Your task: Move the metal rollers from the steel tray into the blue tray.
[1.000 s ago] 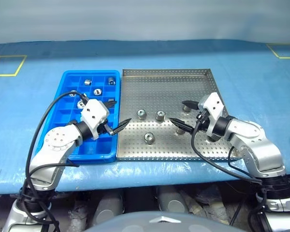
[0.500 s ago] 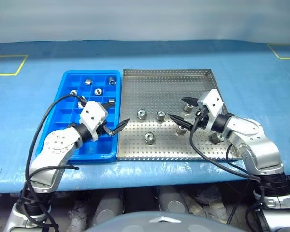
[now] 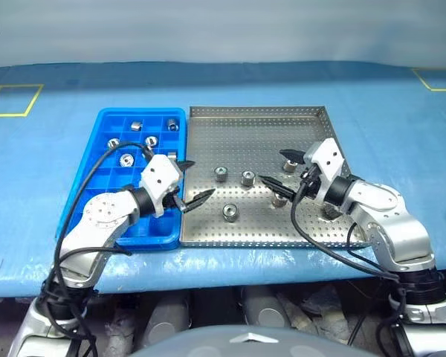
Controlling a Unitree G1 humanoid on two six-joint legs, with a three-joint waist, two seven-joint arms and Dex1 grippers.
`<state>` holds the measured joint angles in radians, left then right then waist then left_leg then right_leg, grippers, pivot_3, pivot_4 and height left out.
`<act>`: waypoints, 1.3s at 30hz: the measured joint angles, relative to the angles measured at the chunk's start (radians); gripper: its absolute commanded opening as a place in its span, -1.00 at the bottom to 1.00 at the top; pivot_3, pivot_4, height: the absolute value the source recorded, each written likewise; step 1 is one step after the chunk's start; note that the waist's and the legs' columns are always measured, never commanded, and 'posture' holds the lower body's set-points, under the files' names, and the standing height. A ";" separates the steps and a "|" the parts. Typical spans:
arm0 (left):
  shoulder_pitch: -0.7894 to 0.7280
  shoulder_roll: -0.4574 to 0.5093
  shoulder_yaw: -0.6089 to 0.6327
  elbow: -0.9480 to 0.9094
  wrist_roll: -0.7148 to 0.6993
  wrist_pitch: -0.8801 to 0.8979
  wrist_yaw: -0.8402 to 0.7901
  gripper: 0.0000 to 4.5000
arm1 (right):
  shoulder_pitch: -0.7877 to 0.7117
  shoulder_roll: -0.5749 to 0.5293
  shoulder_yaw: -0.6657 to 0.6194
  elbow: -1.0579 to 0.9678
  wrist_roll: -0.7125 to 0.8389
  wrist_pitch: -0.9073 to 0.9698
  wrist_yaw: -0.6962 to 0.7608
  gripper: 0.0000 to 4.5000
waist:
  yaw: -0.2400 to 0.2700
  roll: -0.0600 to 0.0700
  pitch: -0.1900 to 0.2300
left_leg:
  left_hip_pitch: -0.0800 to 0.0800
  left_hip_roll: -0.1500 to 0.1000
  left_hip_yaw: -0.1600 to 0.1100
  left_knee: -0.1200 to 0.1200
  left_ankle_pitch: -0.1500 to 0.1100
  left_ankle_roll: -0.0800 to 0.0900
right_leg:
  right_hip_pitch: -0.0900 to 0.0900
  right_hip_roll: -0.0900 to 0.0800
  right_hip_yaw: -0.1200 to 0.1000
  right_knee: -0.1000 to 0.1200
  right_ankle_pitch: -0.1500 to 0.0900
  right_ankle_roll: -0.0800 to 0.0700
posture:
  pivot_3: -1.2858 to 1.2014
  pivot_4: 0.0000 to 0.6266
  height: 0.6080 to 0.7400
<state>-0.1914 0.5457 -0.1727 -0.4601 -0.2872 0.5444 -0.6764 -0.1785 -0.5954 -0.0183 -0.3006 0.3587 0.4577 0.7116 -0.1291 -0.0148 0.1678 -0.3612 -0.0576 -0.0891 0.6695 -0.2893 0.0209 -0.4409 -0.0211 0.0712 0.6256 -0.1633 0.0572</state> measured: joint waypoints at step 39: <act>-0.155 -0.070 -0.251 0.310 0.167 0.087 -0.088 0.05 | 0.119 0.002 -0.040 -0.112 0.001 -0.001 -0.086 1.00 | -0.132 0.000 0.000 | 0.003 0.000 0.000 0.012 -0.003 0.005 | 0.009 0.001 0.001 0.000 0.001 0.007 | -0.24 -0.52 1.00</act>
<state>-0.3466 0.4758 -0.4241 -0.1499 -0.1203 0.6312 -0.7644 -0.0592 -0.5935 -0.0587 -0.4130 0.3592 0.4568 0.6255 -0.2609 -0.0144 0.1677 -0.3584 -0.0576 -0.0887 0.6817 -0.2921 0.0257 -0.4322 -0.0202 0.0724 0.6254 -0.1621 0.0641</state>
